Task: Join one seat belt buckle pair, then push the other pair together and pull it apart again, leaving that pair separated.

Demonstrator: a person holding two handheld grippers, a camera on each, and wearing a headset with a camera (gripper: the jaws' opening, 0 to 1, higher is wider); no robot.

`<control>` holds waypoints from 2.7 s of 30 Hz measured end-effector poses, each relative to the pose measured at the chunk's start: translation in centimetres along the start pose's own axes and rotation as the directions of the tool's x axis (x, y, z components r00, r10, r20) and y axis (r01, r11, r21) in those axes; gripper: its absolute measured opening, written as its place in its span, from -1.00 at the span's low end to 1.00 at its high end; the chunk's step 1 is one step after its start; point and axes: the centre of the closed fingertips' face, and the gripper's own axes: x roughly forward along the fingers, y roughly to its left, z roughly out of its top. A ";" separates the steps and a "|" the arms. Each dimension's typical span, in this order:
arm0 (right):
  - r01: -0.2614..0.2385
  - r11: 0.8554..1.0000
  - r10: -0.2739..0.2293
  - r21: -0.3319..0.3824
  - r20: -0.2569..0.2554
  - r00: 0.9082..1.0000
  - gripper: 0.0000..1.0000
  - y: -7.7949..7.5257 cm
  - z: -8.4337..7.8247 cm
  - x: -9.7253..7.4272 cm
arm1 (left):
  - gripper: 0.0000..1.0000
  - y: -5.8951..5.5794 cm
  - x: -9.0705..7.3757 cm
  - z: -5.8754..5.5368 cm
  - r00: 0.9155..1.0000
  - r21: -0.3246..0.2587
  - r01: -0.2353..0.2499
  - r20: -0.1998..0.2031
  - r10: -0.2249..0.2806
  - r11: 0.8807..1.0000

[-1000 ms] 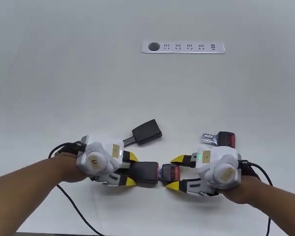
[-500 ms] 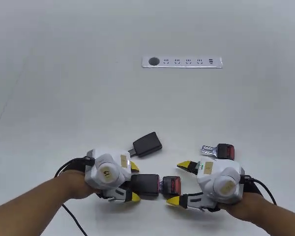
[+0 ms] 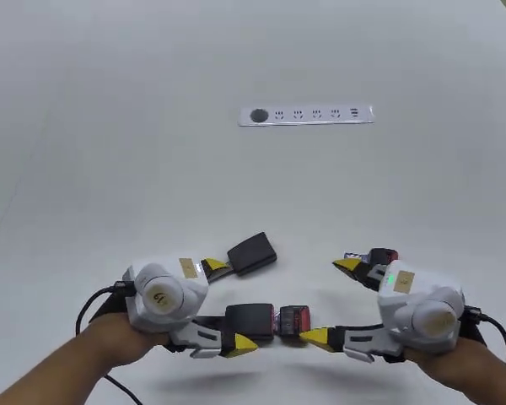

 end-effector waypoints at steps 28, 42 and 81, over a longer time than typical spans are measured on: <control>0.028 0.998 -0.023 0.047 -0.095 0.995 0.44 -10.4 -4.7 -3.9 | 0.59 7.7 3.4 2.0 1.000 -0.032 -0.026 -0.015 0.025 0.999; -0.074 0.996 0.084 0.058 -0.191 0.978 0.29 -11.2 -8.2 -2.6 | 0.48 7.6 6.7 0.5 0.995 0.005 0.055 -0.081 -0.054 0.998; -0.202 0.973 0.153 -0.113 -0.345 0.926 -0.31 -12.3 -9.5 -2.4 | -0.29 7.4 8.5 0.3 0.945 0.337 0.298 -0.237 -0.226 0.893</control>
